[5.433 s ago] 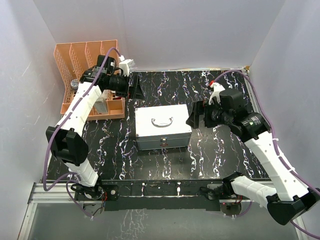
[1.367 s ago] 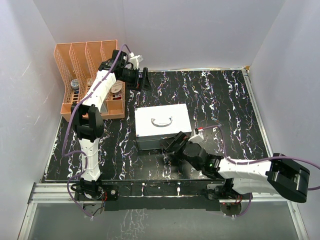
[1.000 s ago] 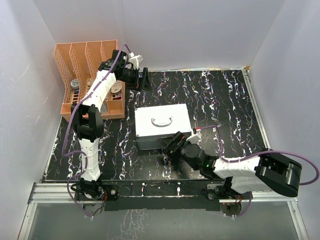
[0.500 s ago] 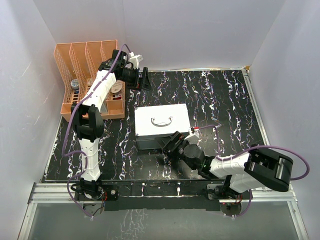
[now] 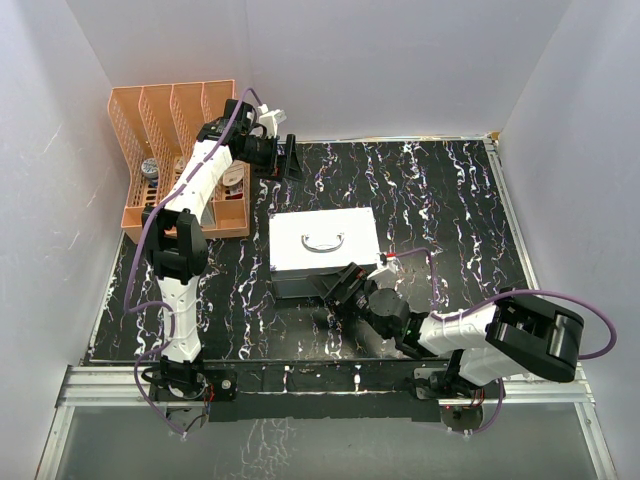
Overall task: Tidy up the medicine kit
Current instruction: Close the medicine box at the center of the board.
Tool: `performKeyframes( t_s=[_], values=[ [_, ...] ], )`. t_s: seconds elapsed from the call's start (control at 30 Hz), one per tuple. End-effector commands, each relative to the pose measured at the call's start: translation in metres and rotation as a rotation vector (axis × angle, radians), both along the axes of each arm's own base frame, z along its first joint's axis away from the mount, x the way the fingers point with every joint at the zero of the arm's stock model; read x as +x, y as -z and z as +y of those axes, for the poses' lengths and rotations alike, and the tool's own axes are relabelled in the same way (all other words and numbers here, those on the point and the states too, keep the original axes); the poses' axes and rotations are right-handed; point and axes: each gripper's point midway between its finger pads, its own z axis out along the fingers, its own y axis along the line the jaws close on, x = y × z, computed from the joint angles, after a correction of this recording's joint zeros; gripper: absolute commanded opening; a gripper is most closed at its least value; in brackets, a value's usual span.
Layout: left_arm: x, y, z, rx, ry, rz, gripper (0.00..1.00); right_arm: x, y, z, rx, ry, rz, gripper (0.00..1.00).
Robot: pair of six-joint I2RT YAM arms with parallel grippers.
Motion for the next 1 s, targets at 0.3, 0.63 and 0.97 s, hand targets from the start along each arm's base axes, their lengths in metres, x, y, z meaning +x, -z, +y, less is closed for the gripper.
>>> performKeyframes(
  t_s=[0.3,0.63,0.97],
  values=[
    [-0.002,-0.019,-0.004,-0.022,0.010,-0.024,0.97,-0.003,-0.025,0.014,0.069,-0.049,-0.049,0.98],
    [-0.004,-0.017,-0.003,-0.021,0.007,-0.018,0.97,-0.006,-0.022,0.016,0.095,-0.075,-0.097,0.98],
    [0.001,-0.013,-0.005,-0.020,0.001,-0.015,0.97,-0.005,-0.025,0.015,0.103,-0.074,-0.121,0.99]
  ],
)
